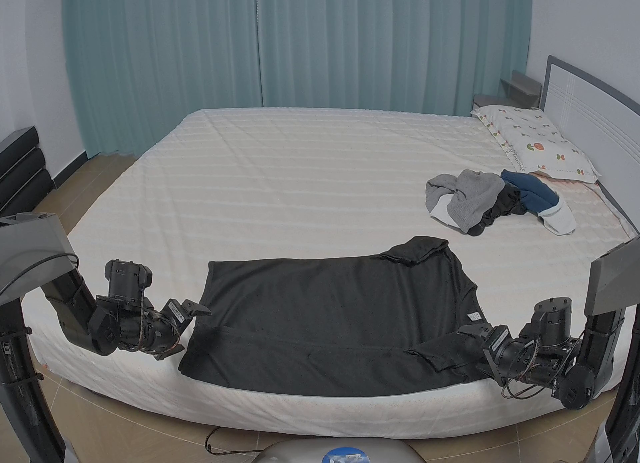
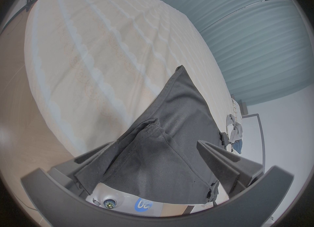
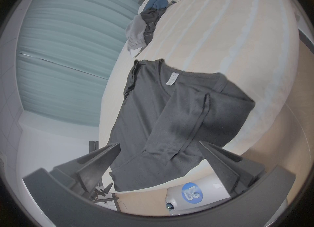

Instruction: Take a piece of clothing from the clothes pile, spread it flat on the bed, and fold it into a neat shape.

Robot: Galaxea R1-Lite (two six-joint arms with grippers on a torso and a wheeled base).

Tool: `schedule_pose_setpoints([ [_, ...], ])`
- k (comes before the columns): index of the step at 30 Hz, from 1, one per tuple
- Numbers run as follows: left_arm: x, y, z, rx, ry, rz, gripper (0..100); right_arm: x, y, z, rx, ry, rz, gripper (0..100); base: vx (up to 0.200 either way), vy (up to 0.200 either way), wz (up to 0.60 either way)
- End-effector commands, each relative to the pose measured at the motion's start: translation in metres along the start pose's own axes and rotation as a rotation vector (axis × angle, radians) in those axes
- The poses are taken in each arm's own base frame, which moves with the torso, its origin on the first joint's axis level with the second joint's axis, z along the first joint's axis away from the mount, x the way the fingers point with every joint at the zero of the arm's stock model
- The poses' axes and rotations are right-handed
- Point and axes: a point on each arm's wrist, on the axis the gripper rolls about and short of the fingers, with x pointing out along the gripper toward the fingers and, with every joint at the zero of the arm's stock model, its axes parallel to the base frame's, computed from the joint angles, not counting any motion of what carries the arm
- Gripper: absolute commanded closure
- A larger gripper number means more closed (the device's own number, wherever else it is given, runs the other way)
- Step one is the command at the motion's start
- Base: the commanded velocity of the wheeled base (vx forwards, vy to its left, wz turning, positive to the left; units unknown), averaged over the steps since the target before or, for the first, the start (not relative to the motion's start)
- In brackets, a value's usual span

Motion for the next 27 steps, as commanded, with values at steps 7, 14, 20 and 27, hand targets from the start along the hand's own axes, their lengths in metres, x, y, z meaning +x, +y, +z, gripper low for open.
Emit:
schedule_pose_setpoints([
  [7, 0.001, 0.0, 0.0, 0.0, -0.001, 0.002, 0, 0.017, -0.006, -0.005, -0.005, 0.019, -0.001, 0, 0.0, 0.0, 0.0],
  [14, 0.001, 0.0, 0.0, 0.001, 0.0, 0.001, 0, 0.024, -0.014, -0.008, -0.015, 0.014, 0.003, 0, 0.0, 0.0, 0.0],
  [20, 0.001, 0.0, -0.001, 0.003, 0.002, 0.002, 0, 0.025, -0.014, -0.008, -0.014, 0.009, -0.001, 0, 0.0, 0.0, 0.0],
  [27, 0.001, 0.0, -0.001, 0.003, 0.002, 0.002, 0, 0.025, -0.015, -0.008, -0.014, 0.004, -0.005, 0, 0.0, 0.0, 0.0],
])
